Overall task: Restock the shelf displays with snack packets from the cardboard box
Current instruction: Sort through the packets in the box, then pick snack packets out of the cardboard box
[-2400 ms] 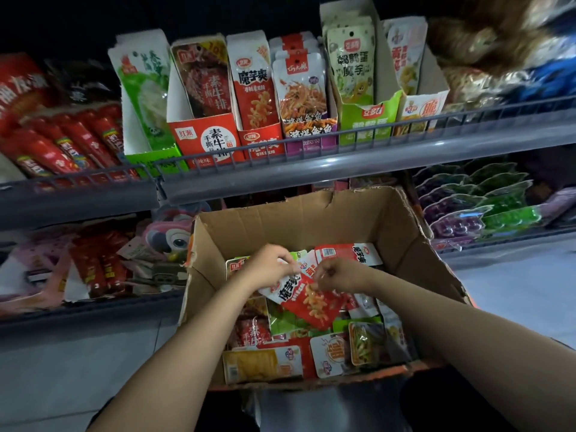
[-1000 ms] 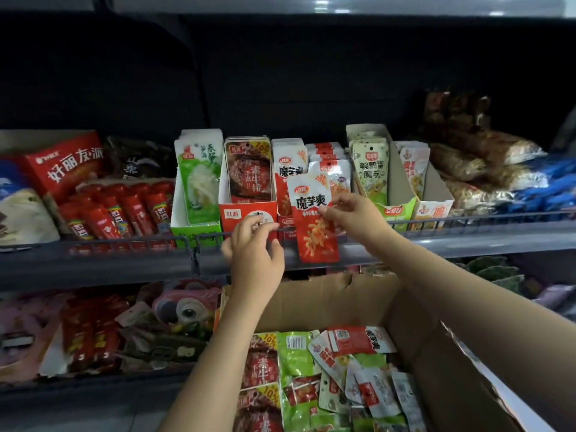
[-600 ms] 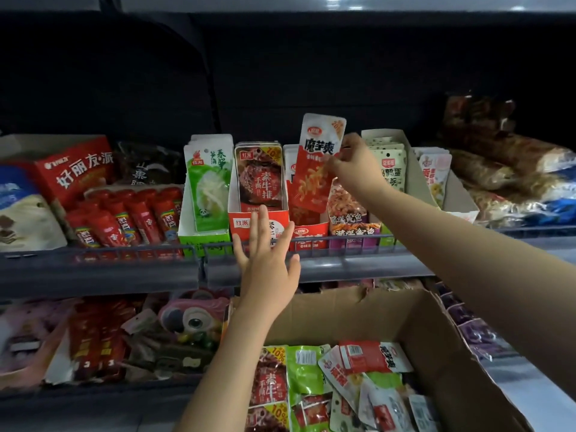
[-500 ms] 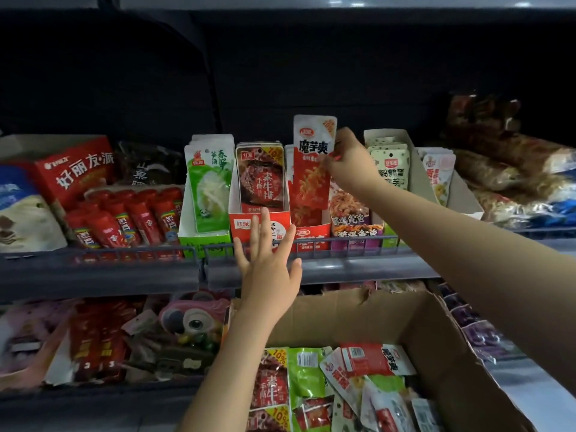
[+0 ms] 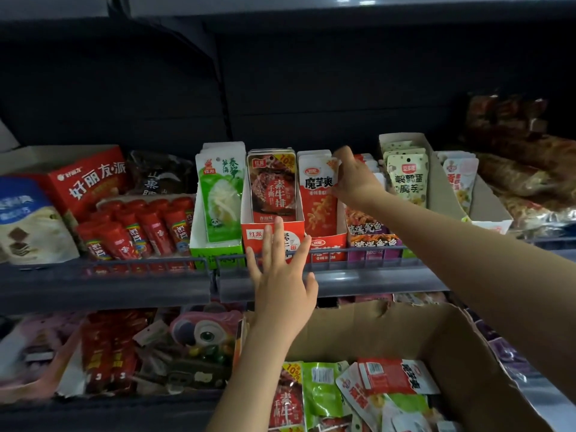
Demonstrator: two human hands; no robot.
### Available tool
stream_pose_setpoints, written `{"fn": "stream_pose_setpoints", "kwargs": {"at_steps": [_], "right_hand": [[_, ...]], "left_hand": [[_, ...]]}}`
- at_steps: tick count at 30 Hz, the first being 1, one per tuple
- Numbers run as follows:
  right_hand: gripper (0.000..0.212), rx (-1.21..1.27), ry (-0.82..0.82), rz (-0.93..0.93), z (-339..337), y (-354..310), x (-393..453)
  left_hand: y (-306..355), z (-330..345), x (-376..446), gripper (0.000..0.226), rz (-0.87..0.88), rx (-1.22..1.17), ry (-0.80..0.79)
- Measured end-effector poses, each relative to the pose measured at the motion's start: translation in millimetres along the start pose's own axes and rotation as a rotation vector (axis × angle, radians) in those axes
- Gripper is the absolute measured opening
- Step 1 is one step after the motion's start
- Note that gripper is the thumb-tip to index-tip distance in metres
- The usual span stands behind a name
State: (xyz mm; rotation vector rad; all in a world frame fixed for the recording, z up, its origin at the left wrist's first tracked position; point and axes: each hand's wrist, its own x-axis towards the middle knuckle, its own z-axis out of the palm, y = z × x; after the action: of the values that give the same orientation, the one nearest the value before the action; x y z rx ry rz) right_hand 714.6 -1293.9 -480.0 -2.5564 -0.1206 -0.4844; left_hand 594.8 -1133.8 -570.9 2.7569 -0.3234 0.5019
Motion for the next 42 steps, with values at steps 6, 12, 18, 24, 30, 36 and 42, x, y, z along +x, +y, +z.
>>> {"fn": "stream_pose_setpoints", "kwargs": {"at_steps": [6,12,18,24,30,36,42], "right_hand": [[0.062,0.006,0.015,0.041,9,8,3],[0.061,0.085,0.043,0.08,13,11,6],[0.059,0.134,0.068,0.074,13,12,5],[0.054,0.162,0.145,-0.011,1,7,-20],[0.045,0.271,0.169,-0.042,-13,7,-79],[0.032,0.379,0.06,0.028,-10,28,-159],[0.027,0.347,-0.065,0.129,13,69,-232]], "left_hand": [[-1,3,1,0.061,0.014,-0.031,0.026],[-2,5,1,0.059,0.024,-0.043,0.053],[-3,4,1,0.059,0.021,-0.038,0.041],[-3,3,-1,0.057,0.048,-0.076,0.059],[6,0,-14,0.05,0.048,-0.271,0.077],[17,14,-34,0.033,0.107,-0.355,0.165],[20,35,-68,0.031,0.168,-0.312,-0.154]]}}
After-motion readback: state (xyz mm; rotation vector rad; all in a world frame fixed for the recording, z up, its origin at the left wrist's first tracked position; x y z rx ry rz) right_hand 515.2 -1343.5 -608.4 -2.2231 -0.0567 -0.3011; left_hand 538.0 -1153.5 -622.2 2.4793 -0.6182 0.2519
